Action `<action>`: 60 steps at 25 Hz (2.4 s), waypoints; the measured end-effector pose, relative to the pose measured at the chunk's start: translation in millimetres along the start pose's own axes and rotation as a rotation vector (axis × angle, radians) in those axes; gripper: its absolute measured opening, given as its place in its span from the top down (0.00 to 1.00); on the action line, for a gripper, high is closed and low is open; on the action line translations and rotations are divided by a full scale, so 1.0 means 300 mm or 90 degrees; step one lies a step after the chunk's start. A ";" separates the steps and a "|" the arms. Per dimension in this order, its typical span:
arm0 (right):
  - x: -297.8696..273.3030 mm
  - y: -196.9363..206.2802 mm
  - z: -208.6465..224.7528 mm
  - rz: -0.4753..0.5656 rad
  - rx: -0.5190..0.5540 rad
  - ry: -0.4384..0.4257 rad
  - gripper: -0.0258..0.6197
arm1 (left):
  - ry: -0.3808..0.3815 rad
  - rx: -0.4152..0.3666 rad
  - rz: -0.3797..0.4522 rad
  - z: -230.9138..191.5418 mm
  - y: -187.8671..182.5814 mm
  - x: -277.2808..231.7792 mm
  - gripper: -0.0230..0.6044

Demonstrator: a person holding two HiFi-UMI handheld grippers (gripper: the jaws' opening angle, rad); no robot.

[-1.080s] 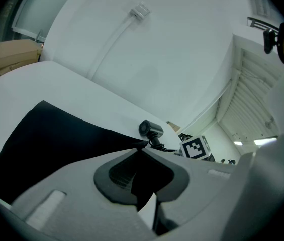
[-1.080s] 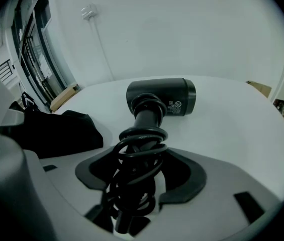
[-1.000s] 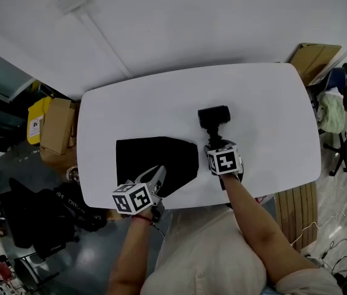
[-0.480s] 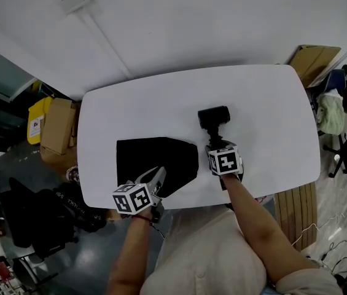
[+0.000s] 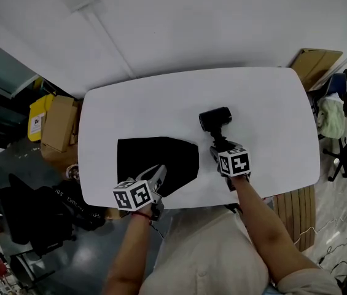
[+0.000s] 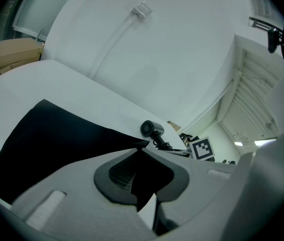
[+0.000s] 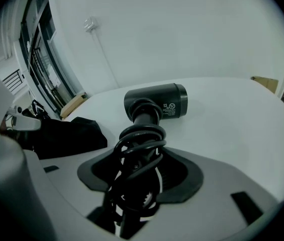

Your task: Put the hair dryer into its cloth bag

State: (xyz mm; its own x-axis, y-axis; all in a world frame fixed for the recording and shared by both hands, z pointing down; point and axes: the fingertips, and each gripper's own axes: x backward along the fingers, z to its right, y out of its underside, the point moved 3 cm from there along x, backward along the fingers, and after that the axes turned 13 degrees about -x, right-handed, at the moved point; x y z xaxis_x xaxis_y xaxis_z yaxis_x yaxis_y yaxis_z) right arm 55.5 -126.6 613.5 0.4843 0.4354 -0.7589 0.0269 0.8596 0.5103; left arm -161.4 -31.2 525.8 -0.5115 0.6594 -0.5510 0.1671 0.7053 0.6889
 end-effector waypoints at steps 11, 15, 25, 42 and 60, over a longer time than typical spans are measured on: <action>0.075 0.002 0.011 -0.006 -0.074 -0.110 0.60 | 0.001 0.004 -0.003 0.002 -0.002 -0.017 0.91; 0.105 0.016 0.015 -0.004 -0.085 -0.138 0.60 | 0.002 0.006 -0.004 0.002 -0.001 -0.023 0.91; 0.188 0.041 0.007 0.011 -0.090 -0.230 0.60 | 0.002 0.016 -0.005 0.002 -0.003 -0.030 0.91; 0.343 0.038 -0.058 0.022 0.013 -0.275 0.60 | 0.004 0.025 0.000 0.000 0.001 -0.029 0.91; 0.375 0.131 -0.127 -0.034 0.113 -0.270 0.60 | 0.006 0.029 0.000 0.007 0.004 -0.028 0.91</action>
State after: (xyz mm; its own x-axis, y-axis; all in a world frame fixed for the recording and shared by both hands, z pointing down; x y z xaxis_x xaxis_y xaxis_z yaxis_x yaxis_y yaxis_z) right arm 77.6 -33.6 532.8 0.7924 0.2123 -0.5718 0.1927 0.8022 0.5650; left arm -155.2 -35.4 530.2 -0.5197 0.6573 -0.5458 0.2053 0.7162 0.6670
